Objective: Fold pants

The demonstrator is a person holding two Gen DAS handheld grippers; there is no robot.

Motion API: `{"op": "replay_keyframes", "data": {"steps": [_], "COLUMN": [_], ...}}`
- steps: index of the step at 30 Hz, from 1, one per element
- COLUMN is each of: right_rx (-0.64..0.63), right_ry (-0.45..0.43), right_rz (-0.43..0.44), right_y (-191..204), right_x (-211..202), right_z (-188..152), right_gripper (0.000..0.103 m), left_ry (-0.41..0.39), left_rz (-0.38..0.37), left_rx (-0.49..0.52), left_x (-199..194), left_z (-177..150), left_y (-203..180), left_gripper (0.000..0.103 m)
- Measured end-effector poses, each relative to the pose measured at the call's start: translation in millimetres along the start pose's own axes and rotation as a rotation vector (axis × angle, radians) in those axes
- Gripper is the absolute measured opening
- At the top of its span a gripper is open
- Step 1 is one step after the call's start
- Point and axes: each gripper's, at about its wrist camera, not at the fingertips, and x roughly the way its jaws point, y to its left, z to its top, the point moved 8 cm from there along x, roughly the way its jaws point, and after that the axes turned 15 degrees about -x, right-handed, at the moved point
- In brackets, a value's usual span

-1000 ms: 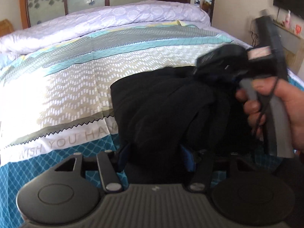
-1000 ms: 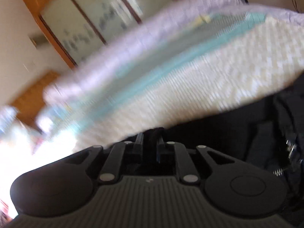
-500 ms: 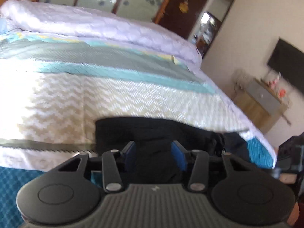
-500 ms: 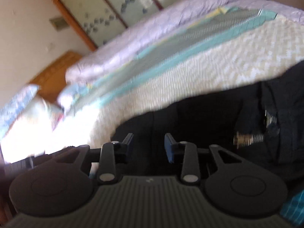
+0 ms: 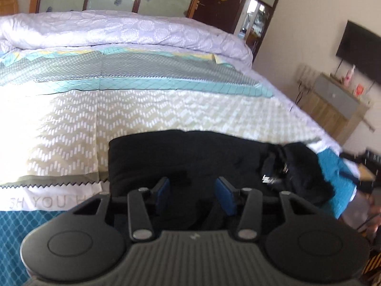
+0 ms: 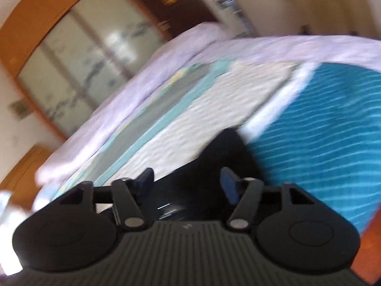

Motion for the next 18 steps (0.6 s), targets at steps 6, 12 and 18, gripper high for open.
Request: {"op": "replay_keyframes", "data": {"steps": [6, 12, 18], "right_rx": [0.173, 0.049, -0.064], "right_ry": [0.04, 0.185, 0.093], "right_rz": [-0.02, 0.011, 0.132], "right_y": [-61.6, -31.3, 43.1], "right_x": [5.7, 28.7, 8.0], "right_z": [-23.0, -53.3, -20.8], "right_gripper": [0.074, 0.022, 0.017], "left_ry": [0.164, 0.202, 0.099], "left_rz": [0.106, 0.114, -0.019], "left_rx": [0.022, -0.04, -0.094], "left_x": [51.5, 56.5, 20.2], "left_z": [-21.7, -17.3, 20.2], "left_y": [-8.8, 1.0, -24.0], "left_gripper": [0.042, 0.044, 0.081]}}
